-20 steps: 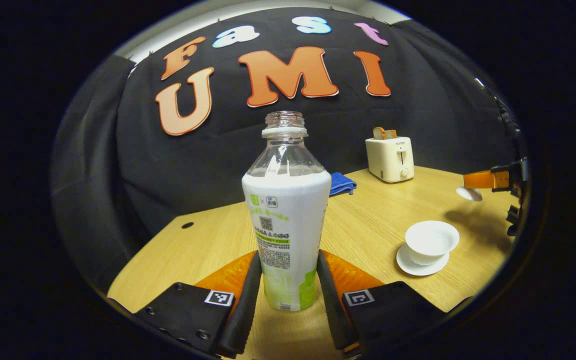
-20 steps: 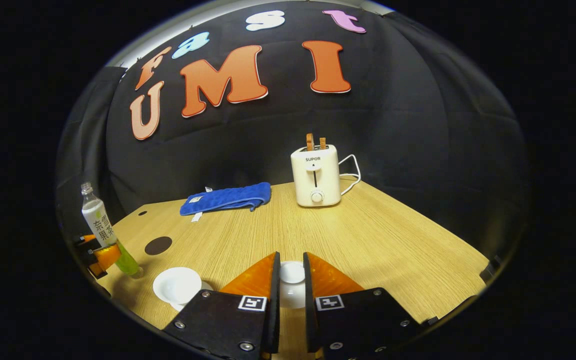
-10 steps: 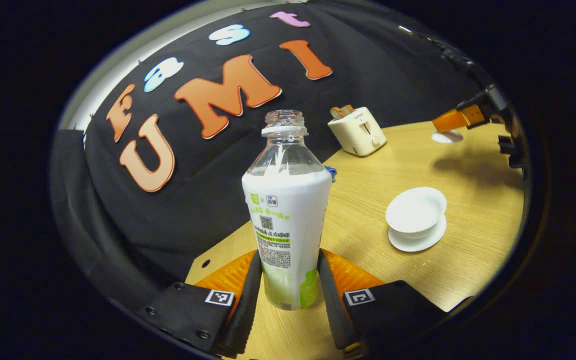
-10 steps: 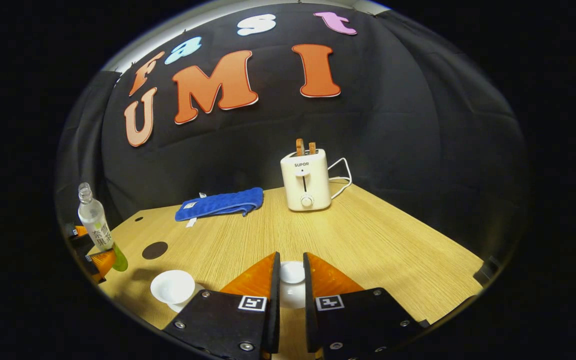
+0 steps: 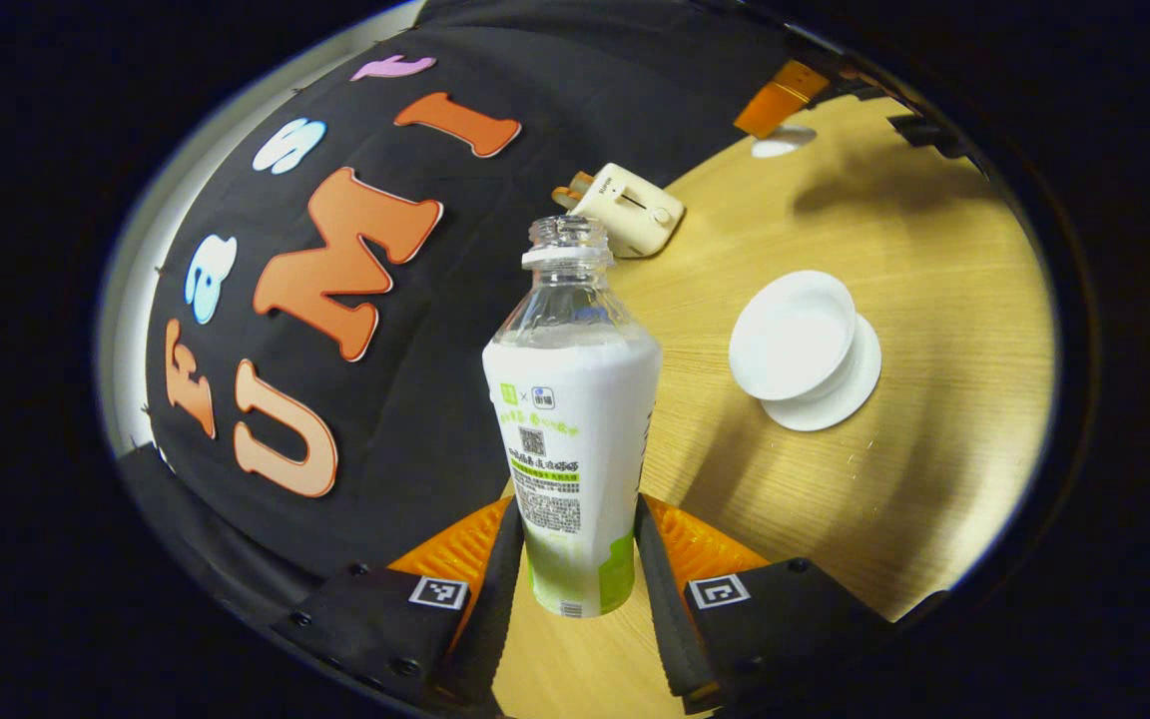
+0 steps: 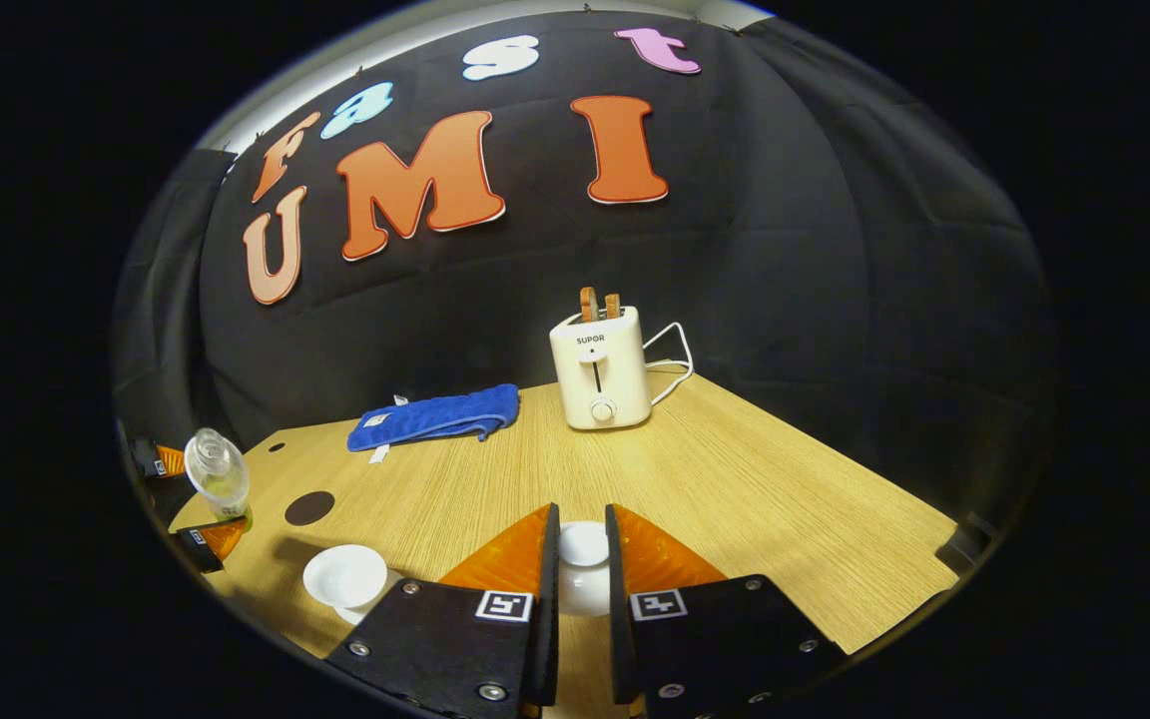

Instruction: Open the teacup lid with one hand, grasp the water bottle and pour water into the teacup with the other hand; after pouring, place the water bottle on the coaster and then close the teacup lid.

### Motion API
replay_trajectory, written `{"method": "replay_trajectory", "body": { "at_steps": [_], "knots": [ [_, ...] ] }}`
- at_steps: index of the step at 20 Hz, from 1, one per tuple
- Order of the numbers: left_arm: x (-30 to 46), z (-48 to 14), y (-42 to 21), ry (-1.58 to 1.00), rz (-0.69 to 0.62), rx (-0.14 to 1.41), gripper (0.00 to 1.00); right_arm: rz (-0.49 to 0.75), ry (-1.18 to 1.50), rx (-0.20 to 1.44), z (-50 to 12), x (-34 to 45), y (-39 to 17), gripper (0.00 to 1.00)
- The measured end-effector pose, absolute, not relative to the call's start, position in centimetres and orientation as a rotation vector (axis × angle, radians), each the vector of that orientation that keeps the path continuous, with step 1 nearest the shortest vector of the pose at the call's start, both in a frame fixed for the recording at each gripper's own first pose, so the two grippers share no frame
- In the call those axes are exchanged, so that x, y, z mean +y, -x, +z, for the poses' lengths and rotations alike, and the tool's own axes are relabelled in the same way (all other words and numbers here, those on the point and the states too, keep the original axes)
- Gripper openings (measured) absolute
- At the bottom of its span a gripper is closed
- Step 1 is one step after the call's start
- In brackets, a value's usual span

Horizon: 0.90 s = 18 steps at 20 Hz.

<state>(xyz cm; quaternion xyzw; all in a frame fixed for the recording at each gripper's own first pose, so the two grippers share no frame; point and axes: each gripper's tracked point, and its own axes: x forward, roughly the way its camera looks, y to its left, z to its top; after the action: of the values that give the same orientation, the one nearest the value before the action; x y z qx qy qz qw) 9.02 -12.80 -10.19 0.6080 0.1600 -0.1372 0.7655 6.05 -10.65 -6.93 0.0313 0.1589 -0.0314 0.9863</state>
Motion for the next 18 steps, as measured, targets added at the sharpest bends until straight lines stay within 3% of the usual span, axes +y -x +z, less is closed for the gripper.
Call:
{"method": "replay_trajectory", "body": {
  "at_steps": [7,9,13,15,16,18],
  "knots": [
    [-12.9,-12.4,-9.3,-1.581,-0.383,0.390,0.67,-0.064,-0.066,0.317,-6.7,-11.0,-5.9,0.21],
    [-12.9,-12.2,-9.4,-1.667,-0.399,0.378,0.64,-0.068,-0.068,0.315,-6.7,-11.1,-5.8,0.21],
    [-12.8,-10.8,-10.0,-1.802,-0.397,0.374,0.67,-0.050,-0.073,0.317,-6.7,-10.5,-5.8,0.22],
    [-12.9,-10.3,-10.3,-1.871,-0.406,0.374,0.64,-0.048,-0.066,0.320,-6.8,-10.4,-5.8,0.21],
    [-13.0,-10.1,-10.4,-1.907,-0.414,0.371,0.67,-0.048,-0.063,0.318,-6.7,-10.5,-5.8,0.21],
    [-13.5,-10.1,-10.7,-1.971,-0.430,0.367,0.63,-0.050,-0.064,0.311,-6.4,-10.5,-5.7,0.21]
  ]
}}
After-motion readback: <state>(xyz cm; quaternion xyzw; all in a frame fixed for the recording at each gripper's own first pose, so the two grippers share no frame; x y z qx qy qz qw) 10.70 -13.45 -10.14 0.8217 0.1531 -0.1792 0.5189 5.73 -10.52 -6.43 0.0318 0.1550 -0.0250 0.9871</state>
